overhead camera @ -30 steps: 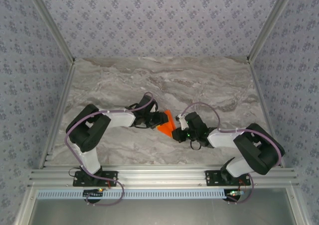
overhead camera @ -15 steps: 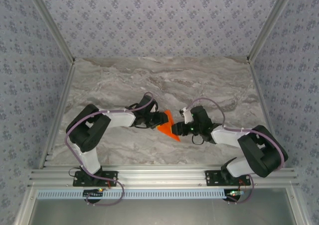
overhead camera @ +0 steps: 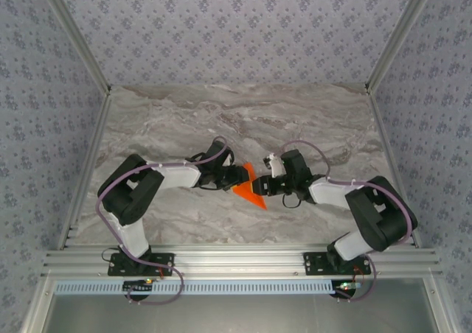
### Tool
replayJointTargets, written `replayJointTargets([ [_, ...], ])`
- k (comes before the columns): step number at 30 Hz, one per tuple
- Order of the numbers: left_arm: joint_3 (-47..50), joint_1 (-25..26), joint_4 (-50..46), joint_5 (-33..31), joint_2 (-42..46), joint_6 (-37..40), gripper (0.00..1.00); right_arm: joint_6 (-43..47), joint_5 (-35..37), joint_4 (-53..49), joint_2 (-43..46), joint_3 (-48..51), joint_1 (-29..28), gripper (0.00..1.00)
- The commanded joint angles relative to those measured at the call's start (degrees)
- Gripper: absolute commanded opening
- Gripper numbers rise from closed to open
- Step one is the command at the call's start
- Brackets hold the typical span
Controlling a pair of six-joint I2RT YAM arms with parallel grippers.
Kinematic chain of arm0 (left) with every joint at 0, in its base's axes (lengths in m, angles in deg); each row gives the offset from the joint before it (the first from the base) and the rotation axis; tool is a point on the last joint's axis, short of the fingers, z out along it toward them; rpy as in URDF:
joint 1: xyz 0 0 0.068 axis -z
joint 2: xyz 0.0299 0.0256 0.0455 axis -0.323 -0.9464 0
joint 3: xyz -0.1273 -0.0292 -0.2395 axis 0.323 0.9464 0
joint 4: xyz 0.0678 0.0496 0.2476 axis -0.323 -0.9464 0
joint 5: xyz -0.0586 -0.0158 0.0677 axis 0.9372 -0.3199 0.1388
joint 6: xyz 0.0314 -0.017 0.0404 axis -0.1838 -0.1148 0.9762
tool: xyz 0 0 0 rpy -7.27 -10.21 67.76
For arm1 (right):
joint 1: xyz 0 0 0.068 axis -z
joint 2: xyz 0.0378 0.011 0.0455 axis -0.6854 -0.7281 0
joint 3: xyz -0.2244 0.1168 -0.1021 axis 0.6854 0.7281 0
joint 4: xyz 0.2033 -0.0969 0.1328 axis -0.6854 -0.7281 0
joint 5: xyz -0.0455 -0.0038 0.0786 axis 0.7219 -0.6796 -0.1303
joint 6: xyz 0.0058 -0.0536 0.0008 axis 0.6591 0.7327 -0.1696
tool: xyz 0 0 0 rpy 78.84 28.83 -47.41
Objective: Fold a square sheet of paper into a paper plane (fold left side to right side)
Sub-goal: Fourth fold the wing at the center of the table.
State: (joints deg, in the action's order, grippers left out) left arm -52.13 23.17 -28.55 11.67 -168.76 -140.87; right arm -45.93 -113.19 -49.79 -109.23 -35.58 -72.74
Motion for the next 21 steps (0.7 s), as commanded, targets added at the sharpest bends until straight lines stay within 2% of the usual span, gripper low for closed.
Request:
replayJointTargets([
  [1,-0.48,0.19,-3.83,-1.90,-0.52,0.57,0.45,-1.33,-2.00,-1.06,-2.43,-1.92,0.25,0.36],
  [8,-0.68,0.21,-4.29,-2.09,-0.21,0.82,0.45,-1.37,-2.25,-1.20,-5.35,-3.40,0.21,0.15],
  [11,-0.75,0.25,-4.45,-2.14,-0.24,0.92,0.45,-0.81,-0.95,-2.18,-5.71,-3.80,0.29,0.10],
  [21,-0.73,0.30,-4.86,-2.18,-0.03,1.27,0.45,1.46,2.16,-5.13,-7.53,-4.50,1.09,0.06],
])
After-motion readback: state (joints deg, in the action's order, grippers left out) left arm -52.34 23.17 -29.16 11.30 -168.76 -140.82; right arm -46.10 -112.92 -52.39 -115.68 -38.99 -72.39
